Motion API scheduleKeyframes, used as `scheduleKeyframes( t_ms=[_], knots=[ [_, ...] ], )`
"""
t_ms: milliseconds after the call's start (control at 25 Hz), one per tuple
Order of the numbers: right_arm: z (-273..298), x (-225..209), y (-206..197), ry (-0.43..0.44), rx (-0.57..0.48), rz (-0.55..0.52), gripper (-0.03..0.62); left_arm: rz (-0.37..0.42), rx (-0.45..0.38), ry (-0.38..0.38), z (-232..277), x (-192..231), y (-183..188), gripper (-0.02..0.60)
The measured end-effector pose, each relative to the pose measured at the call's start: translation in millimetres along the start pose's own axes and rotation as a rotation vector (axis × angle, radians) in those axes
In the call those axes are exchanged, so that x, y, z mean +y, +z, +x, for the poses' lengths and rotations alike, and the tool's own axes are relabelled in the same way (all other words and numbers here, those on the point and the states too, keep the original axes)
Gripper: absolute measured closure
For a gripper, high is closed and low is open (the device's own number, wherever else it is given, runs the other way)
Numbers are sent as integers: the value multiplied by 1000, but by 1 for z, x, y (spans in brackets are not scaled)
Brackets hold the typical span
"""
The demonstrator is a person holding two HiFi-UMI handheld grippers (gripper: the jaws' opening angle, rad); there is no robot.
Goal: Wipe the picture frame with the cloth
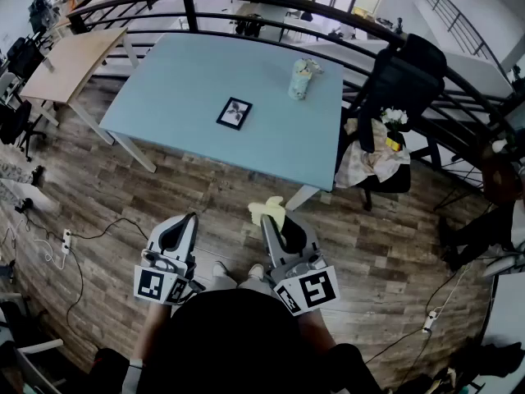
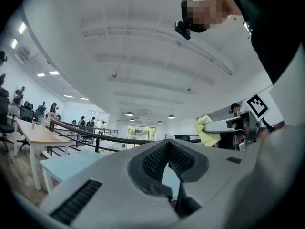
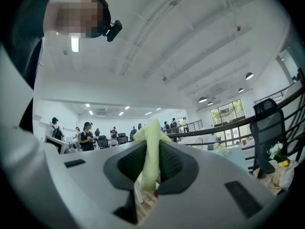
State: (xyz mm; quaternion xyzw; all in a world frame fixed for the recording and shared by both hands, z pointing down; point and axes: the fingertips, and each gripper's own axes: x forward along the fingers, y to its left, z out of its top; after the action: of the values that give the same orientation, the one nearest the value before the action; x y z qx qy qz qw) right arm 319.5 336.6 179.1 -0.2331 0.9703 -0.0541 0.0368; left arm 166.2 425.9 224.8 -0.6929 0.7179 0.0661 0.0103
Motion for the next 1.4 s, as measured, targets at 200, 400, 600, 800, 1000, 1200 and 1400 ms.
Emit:
scheduleKeyframes(
  t_ms=[200,400,600,800,1000,1200,1400],
  knots=[
    [13,21,-4,-8,-4,5,537,-32,-16,-11,-4,17,9,584],
    [21,36,-10,-6,10,11,537,-2,-1,-9,-11,35,5,584],
    [30,47,-13,-9,19,3,537,-20,-16,-32,-10,46,9,584],
    [38,55,-18,-24,24,11,537,-8,-2,-34,-14,59,3,584],
    [51,68,-19,-35,24,33,537,-3,-4,-36,-21,78,5,584],
    [58,90,-22,-38,14,20,537,-2,-11,-53,-30,91,12,584],
    [65,105,-26,-39,14,23,537,5,-19,-60,-39,102,13,584]
  ],
)
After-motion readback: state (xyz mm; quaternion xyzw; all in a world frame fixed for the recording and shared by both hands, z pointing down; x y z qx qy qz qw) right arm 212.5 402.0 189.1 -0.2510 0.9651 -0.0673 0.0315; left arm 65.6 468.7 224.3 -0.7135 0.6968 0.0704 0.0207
